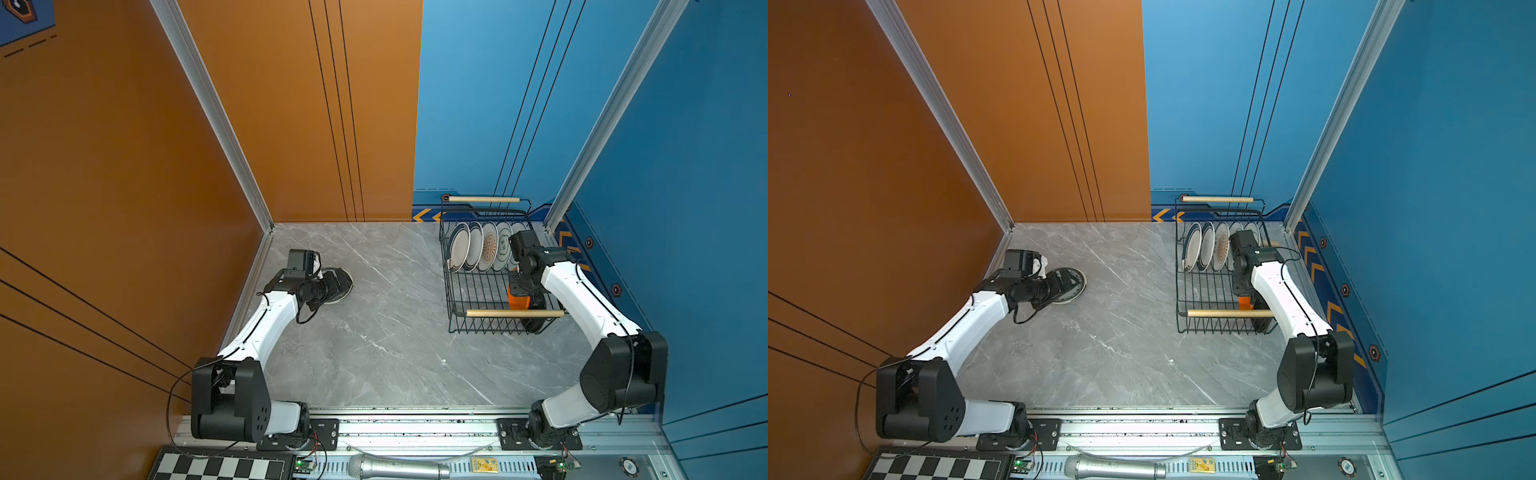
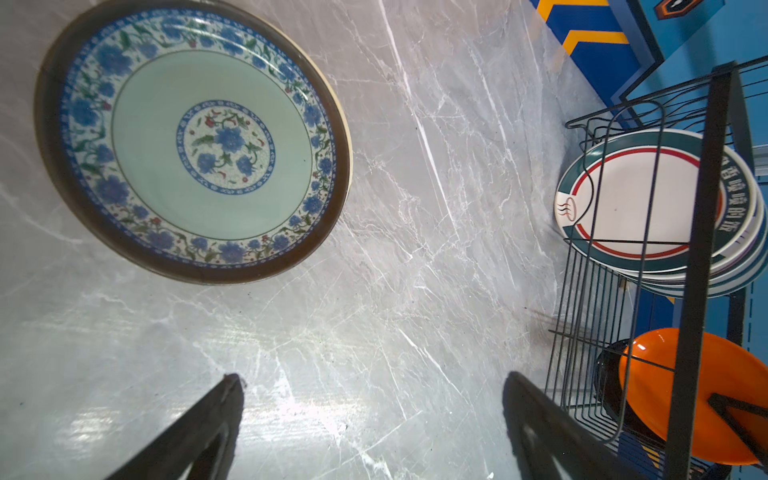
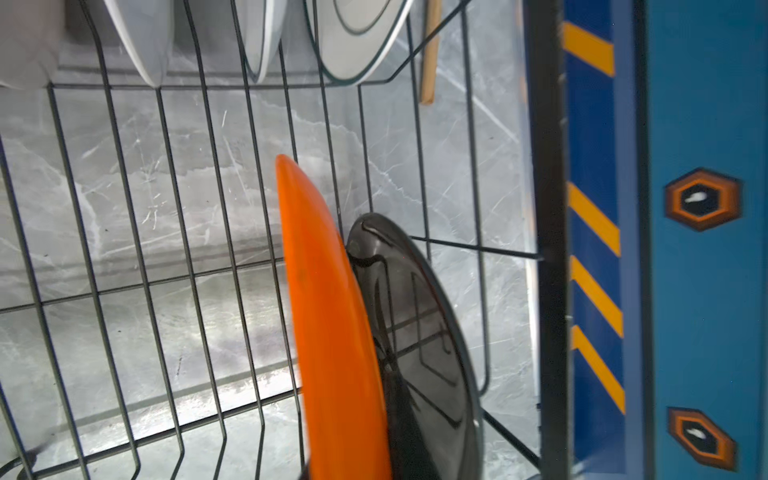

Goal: Unload the plates from the dish rack
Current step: 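Lift the orange plate out toward the left gripper while the left gripper reaches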

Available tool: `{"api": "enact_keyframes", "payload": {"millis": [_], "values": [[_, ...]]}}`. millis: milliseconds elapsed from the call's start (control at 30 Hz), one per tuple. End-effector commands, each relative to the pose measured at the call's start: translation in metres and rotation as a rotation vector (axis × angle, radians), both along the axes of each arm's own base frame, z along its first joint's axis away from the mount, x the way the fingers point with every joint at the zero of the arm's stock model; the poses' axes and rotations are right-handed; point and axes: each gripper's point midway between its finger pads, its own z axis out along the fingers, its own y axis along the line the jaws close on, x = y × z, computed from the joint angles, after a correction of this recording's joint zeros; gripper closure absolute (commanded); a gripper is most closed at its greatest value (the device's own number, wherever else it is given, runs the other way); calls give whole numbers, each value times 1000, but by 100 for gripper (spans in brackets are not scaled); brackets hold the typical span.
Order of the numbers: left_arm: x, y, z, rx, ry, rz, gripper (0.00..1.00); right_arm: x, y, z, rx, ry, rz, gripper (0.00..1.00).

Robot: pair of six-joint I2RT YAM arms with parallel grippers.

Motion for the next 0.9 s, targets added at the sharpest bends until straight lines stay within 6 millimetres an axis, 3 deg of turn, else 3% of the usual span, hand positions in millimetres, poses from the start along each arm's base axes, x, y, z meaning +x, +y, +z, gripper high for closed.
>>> {"api": "enact_keyframes", "payload": {"millis": [0, 200, 400, 600, 733, 867], "values": [[1, 6, 24, 36, -73, 34, 2, -3, -14, 44, -167, -67, -10, 100], [-9, 17, 27, 205, -122, 131, 2, 13, 7, 123, -294, -376, 48, 100], [-7, -5, 34, 127, -127, 70, 2, 30, 53, 178, 131, -816, 99, 100], [-4, -19, 61, 219, -277, 33, 2, 48, 108, 193, 612, -920, 157, 100], [-1, -35, 77, 129, -359, 9, 2, 58, 146, 194, 930, -945, 185, 100], [5, -52, 92, 36, -448, -29, 2, 66, 182, 183, 1177, -826, 185, 100]]}}
